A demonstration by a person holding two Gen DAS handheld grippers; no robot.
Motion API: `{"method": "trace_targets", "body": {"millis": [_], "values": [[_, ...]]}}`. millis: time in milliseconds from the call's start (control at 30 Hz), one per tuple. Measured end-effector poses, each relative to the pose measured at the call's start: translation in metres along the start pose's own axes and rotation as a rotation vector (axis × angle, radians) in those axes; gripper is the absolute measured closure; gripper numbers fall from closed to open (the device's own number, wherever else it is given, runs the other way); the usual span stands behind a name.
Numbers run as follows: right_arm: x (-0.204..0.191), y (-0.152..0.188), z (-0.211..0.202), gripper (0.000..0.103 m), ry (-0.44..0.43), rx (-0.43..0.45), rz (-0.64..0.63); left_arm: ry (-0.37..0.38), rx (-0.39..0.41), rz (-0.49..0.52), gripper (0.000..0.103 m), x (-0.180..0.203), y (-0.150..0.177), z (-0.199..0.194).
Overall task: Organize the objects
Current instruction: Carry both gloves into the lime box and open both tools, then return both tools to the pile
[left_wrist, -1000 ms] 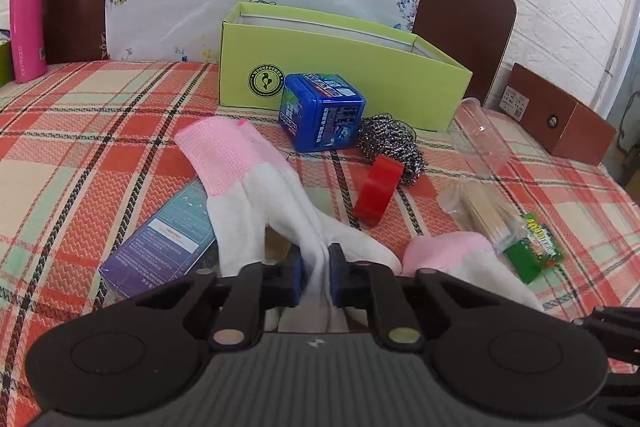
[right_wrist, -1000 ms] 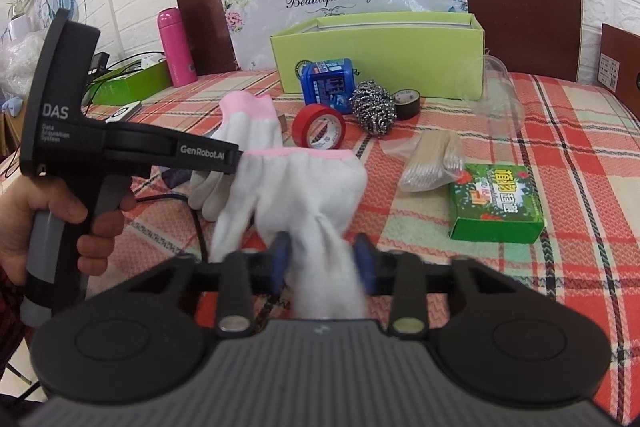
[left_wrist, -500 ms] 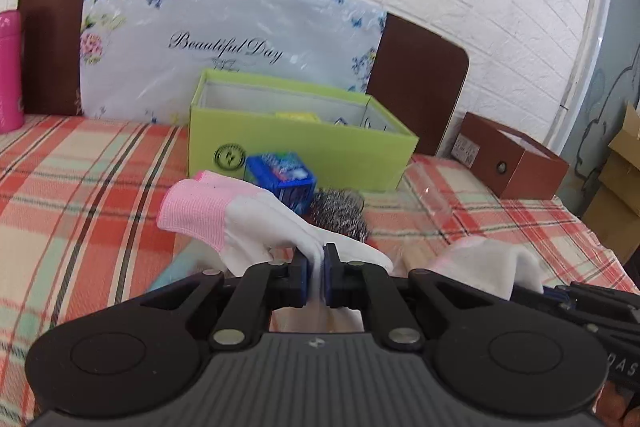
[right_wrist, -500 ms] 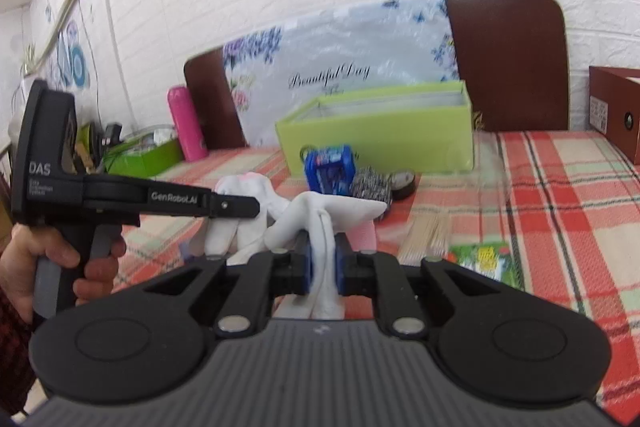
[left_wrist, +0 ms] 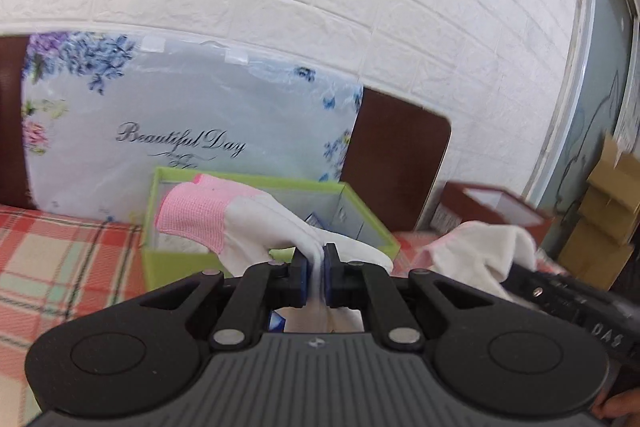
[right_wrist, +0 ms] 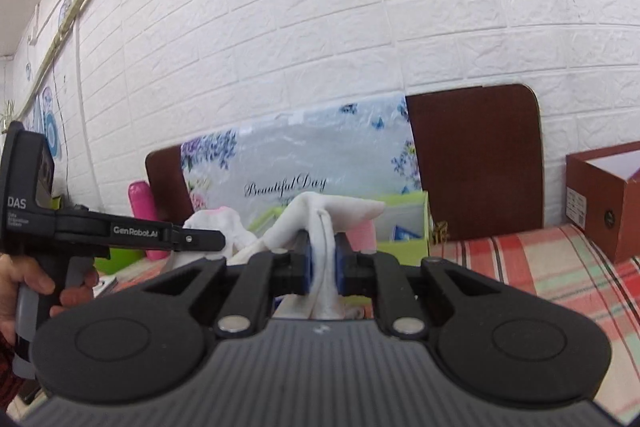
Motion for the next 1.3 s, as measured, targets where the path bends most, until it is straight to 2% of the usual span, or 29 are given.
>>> {"method": "trace_targets", "body": {"millis": [333, 500, 567, 600, 633, 667, 700, 733, 767, 800, 833, 933, 1067, 1233, 1300], "values": [[0.022, -0.038, 0.1, 0.092, -0.006, 0.025, -0.013, 0.003, 0.033, -0.022, 0.096, -0.023, -0.046, 0.068], [0.024, -0.031, 0.149, 0.091, 0.019, 0.0, -0.056, -0.028, 0.012, -0.036, 0.096, -0.044, -0.047, 0.099], [0.031, -0.017, 0.175, 0.089, 0.046, -0.078, -0.059, -0.061, -0.016, -0.036, 0.093, -0.053, -0.038, 0.114], [0.036, -0.007, 0.186, 0.088, 0.072, -0.117, -0.068, -0.07, -0.043, -0.035, 0.08, -0.057, -0.032, 0.12], [0.041, 0.001, 0.193, 0.08, 0.1, -0.149, -0.085, -0.075, -0.072, -0.039, 0.06, -0.06, -0.026, 0.125], [0.045, 0.01, 0.197, 0.073, 0.131, -0.172, -0.102, -0.086, -0.092, -0.044, 0.049, -0.063, -0.02, 0.126], [0.049, 0.015, 0.197, 0.054, 0.154, -0.169, -0.106, -0.103, -0.091, -0.041, 0.036, -0.064, -0.015, 0.125], [0.053, 0.019, 0.194, 0.036, 0.176, -0.153, -0.106, -0.118, -0.074, -0.026, 0.032, -0.064, -0.012, 0.122], [0.055, 0.022, 0.19, 0.031, 0.186, -0.129, -0.117, -0.125, -0.056, -0.004, 0.032, -0.064, -0.01, 0.119], [0.056, 0.024, 0.187, 0.016, 0.213, -0.12, -0.139, -0.13, -0.048, 0.013, 0.031, -0.063, -0.01, 0.117], [0.056, 0.025, 0.184, 0.011, 0.24, -0.115, -0.158, -0.137, -0.05, 0.014, 0.03, -0.063, -0.01, 0.116], [0.058, 0.025, 0.178, 0.006, 0.253, -0.114, -0.158, -0.141, -0.057, -0.016, 0.03, -0.061, -0.014, 0.109], [0.054, 0.012, 0.159, 0.0, 0.247, -0.089, -0.126, -0.149, -0.018, -0.028, 0.029, -0.051, -0.021, 0.085], [0.038, -0.004, 0.112, 0.0, 0.215, -0.033, -0.097, -0.15, 0.033, -0.017, 0.025, -0.028, -0.02, 0.035], [0.032, -0.006, 0.09, 0.0, 0.202, -0.012, -0.087, -0.177, 0.042, -0.008, 0.023, -0.02, -0.013, 0.012]]}}
Point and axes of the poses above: each gripper's, at about its wrist camera, not at the fingertips, and z roughly the way its jaws point, x to its right, y to its underside, the point moved 5 cm from there along z, roughly the way its jaws point, and after that the axes turned 2 degrees about y, right-handed, at the moved point
